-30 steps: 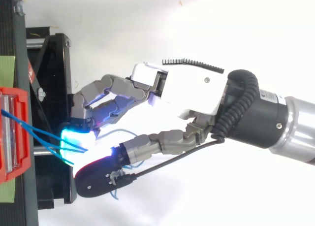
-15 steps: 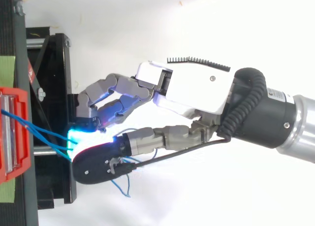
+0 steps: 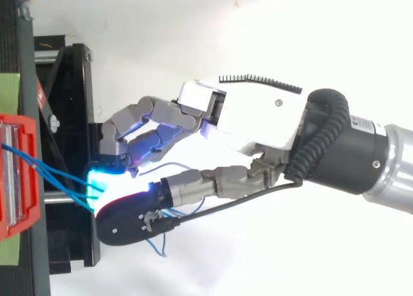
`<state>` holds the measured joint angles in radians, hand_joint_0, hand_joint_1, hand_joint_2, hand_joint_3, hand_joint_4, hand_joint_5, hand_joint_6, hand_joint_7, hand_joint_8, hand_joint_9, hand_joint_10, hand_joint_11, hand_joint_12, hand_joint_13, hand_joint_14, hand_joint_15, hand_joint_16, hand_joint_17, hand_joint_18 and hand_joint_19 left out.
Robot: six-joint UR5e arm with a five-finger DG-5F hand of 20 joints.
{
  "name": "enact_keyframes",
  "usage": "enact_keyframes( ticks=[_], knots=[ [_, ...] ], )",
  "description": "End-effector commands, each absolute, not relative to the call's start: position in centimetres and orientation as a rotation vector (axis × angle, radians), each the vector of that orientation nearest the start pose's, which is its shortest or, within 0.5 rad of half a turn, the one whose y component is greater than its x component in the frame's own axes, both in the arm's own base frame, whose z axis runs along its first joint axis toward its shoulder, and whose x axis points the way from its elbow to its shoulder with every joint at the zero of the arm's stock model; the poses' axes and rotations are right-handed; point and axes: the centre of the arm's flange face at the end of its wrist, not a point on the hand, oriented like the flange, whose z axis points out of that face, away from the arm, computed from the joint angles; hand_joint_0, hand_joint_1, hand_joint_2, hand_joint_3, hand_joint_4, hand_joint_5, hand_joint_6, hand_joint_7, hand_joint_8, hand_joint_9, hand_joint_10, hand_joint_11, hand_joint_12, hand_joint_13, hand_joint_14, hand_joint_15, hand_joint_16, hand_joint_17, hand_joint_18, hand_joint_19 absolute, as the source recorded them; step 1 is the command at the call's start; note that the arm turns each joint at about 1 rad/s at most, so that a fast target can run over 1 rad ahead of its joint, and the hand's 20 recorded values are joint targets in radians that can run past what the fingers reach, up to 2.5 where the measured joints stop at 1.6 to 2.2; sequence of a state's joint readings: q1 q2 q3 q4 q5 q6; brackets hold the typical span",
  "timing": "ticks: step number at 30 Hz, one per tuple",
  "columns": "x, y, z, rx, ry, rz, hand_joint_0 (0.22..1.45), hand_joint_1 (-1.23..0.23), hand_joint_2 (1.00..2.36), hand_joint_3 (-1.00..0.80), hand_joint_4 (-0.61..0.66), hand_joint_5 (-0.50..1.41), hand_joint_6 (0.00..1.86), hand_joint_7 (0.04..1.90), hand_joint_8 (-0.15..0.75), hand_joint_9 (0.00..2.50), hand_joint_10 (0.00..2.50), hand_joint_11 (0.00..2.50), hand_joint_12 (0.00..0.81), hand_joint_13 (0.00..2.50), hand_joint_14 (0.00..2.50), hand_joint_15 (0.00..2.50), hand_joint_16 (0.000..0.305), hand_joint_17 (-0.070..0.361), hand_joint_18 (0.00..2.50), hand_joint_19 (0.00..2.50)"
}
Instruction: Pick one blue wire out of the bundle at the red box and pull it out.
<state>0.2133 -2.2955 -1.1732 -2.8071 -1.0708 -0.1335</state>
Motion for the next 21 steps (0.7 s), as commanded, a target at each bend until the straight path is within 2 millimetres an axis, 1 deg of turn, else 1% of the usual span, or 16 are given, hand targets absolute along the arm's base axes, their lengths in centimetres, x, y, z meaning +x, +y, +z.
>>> enact_keyframes(
  ticks=[1, 4, 6, 8, 9, 12, 14, 17, 21],
  knots=[
    [76.32, -2.00, 25.73, 1.244, 1.062, 0.900, 0.58, -0.47, 1.00, -0.49, 0.13, -0.20, 0.90, 0.95, 0.325, 0.85, 0.01, 0.57, 0.418, 0.73, 0.01, 0.41, 0.058, 0.130, 0.66, 0.50],
    [76.35, -1.99, 25.67, 1.245, 1.063, 0.899, 0.57, -0.46, 1.00, -0.47, 0.16, -0.20, 0.89, 1.01, 0.336, 0.85, 0.01, 0.59, 0.424, 0.73, 0.01, 0.41, 0.059, 0.132, 0.65, 0.52],
    [76.34, -2.00, 25.78, 1.244, 1.062, 0.900, 0.57, -0.52, 1.00, -0.44, 0.18, -0.20, 0.90, 1.04, 0.345, 0.84, 0.02, 0.60, 0.427, 0.73, 0.01, 0.41, 0.059, 0.132, 0.65, 0.52],
    [76.39, -1.99, 25.87, 1.242, 1.060, 0.901, 0.59, -0.64, 1.01, -0.36, 0.19, -0.20, 0.92, 1.00, 0.344, 0.83, 0.02, 0.61, 0.425, 0.72, 0.01, 0.41, 0.058, 0.131, 0.65, 0.51],
    [76.39, -1.99, 25.87, 1.243, 1.059, 0.902, 0.60, -0.66, 1.01, -0.34, 0.20, -0.21, 0.92, 0.99, 0.345, 0.82, 0.01, 0.61, 0.426, 0.72, 0.02, 0.41, 0.058, 0.131, 0.65, 0.51],
    [76.39, -1.99, 25.87, 1.242, 1.060, 0.901, 0.62, -0.72, 1.01, -0.27, 0.15, -0.21, 0.93, 1.04, 0.339, 0.80, 0.02, 0.62, 0.425, 0.72, 0.01, 0.41, 0.058, 0.130, 0.66, 0.49],
    [76.37, -1.99, 25.85, 1.243, 1.062, 0.900, 0.64, -0.75, 1.02, -0.24, 0.11, -0.22, 0.94, 1.00, 0.337, 0.79, 0.01, 0.62, 0.423, 0.72, 0.01, 0.40, 0.058, 0.130, 0.67, 0.48],
    [76.39, -1.99, 25.87, 1.242, 1.060, 0.901, 0.66, -0.77, 1.02, -0.21, 0.06, -0.22, 0.95, 1.00, 0.328, 0.77, 0.02, 0.61, 0.422, 0.72, 0.01, 0.40, 0.058, 0.130, 0.67, 0.47],
    [76.50, -1.96, 25.96, 1.241, 1.058, 0.903, 0.68, -0.77, 1.02, -0.24, 0.02, -0.23, 0.94, 1.02, 0.326, 0.77, 0.01, 0.60, 0.419, 0.72, 0.01, 0.40, 0.058, 0.129, 0.68, 0.47]
  ],
)
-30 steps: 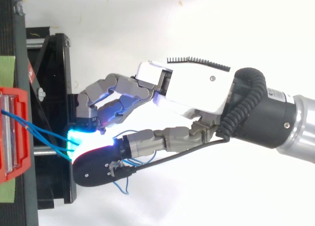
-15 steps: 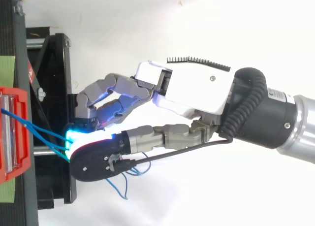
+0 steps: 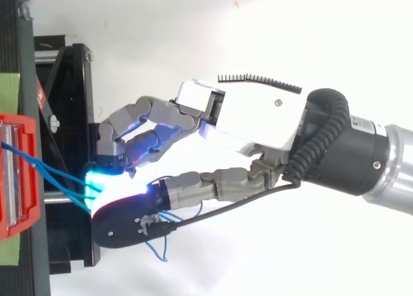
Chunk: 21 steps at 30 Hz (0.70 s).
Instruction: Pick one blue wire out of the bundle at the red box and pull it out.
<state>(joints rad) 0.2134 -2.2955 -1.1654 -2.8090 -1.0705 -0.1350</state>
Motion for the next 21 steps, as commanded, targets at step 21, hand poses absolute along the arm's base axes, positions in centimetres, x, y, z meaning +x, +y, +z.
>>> enact_keyframes(
  ticks=[21],
  knots=[
    [76.42, -1.98, 25.93, 1.252, 1.061, 0.904, 0.76, -0.79, 1.01, -0.34, -0.01, -0.23, 0.90, 0.95, 0.305, 0.76, 0.01, 0.57, 0.415, 0.72, 0.01, 0.39, 0.057, 0.128, 0.68, 0.46]
  ],
)
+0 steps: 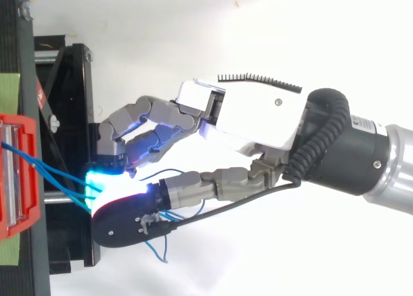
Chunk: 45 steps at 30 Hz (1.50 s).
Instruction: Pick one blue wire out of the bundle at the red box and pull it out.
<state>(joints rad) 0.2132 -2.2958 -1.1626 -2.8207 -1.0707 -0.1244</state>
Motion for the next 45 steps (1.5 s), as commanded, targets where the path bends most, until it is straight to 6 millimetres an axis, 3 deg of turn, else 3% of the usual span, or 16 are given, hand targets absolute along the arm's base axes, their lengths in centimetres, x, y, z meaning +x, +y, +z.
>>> enact_keyframes(
  ticks=[1, 10, 13, 17, 26, 30, 35, 38, 45],
  knots=[
    [76.37, -1.99, 25.84, 1.253, 1.064, 0.902, 0.77, -0.80, 1.01, -0.35, -0.03, -0.23, 0.90, 0.95, 0.301, 0.76, 0.01, 0.57, 0.412, 0.72, 0.01, 0.39, 0.056, 0.127, 0.68, 0.46],
    [76.35, -1.99, 25.83, 1.254, 1.065, 0.901, 0.79, -0.82, 1.00, -0.46, -0.14, -0.23, 0.88, 0.92, 0.271, 0.77, 0.01, 0.55, 0.402, 0.73, 0.01, 0.39, 0.055, 0.125, 0.70, 0.45],
    [76.34, -2.00, 25.94, 1.253, 1.064, 0.902, 0.70, -0.80, 1.00, -0.49, -0.06, -0.23, 0.88, 0.83, 0.270, 0.76, 0.01, 0.57, 0.403, 0.72, 0.01, 0.40, 0.055, 0.123, 0.68, 0.47],
    [76.36, -1.99, 25.87, 1.254, 1.066, 0.900, 0.58, -0.70, 1.00, -0.50, -0.02, -0.22, 0.85, 0.88, 0.274, 0.76, 0.01, 0.56, 0.410, 0.70, 0.02, 0.42, 0.056, 0.126, 0.65, 0.50],
    [76.36, -1.99, 25.87, 1.254, 1.066, 0.900, 0.53, -0.66, 1.00, -0.50, 0.03, -0.21, 0.85, 0.90, 0.301, 0.77, 0.01, 0.57, 0.423, 0.70, 0.02, 0.42, 0.058, 0.131, 0.64, 0.50],
    [76.37, -1.99, 25.89, 1.254, 1.065, 0.901, 0.56, -0.71, 1.00, -0.50, 0.04, -0.21, 0.87, 0.92, 0.301, 0.77, 0.01, 0.58, 0.418, 0.70, 0.01, 0.42, 0.057, 0.128, 0.65, 0.51],
    [76.37, -1.99, 25.89, 1.255, 1.064, 0.902, 0.67, -0.79, 1.02, -0.28, 0.00, -0.22, 0.91, 0.98, 0.305, 0.78, 0.01, 0.59, 0.414, 0.72, 0.02, 0.41, 0.056, 0.127, 0.68, 0.48],
    [76.34, -1.98, 25.86, 1.257, 1.066, 0.904, 0.70, -0.80, 1.02, -0.23, -0.01, -0.23, 0.92, 0.96, 0.306, 0.78, 0.01, 0.58, 0.415, 0.74, 0.01, 0.40, 0.056, 0.126, 0.70, 0.47],
    [76.18, -1.76, 25.70, 1.284, 1.066, 0.923, 0.70, -0.78, 1.01, -0.26, -0.02, -0.23, 0.90, 1.00, 0.292, 0.78, 0.01, 0.55, 0.407, 0.74, 0.01, 0.41, 0.056, 0.126, 0.70, 0.48]
  ],
)
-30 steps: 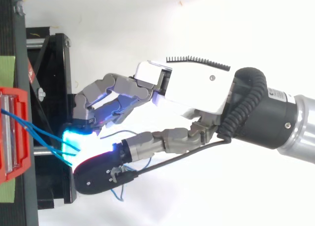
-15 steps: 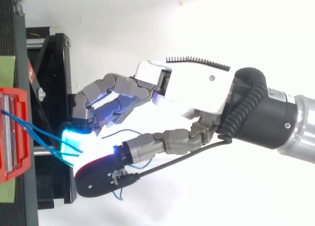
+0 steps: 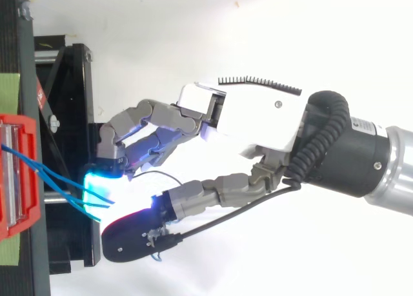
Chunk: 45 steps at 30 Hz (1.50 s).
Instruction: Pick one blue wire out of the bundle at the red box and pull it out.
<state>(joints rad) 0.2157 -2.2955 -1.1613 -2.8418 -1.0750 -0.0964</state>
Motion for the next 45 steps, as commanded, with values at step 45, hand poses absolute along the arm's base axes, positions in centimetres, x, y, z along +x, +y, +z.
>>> enact_keyframes(
  ticks=[45],
  knots=[
    [76.04, -1.60, 26.54, 1.285, 1.088, 0.937, 0.59, -0.47, 1.01, -0.35, 0.15, -0.18, 0.84, 1.00, 0.284, 0.81, 0.01, 0.34, 0.405, 0.74, 0.01, 0.40, 0.058, 0.131, 0.65, 0.55]
  ],
)
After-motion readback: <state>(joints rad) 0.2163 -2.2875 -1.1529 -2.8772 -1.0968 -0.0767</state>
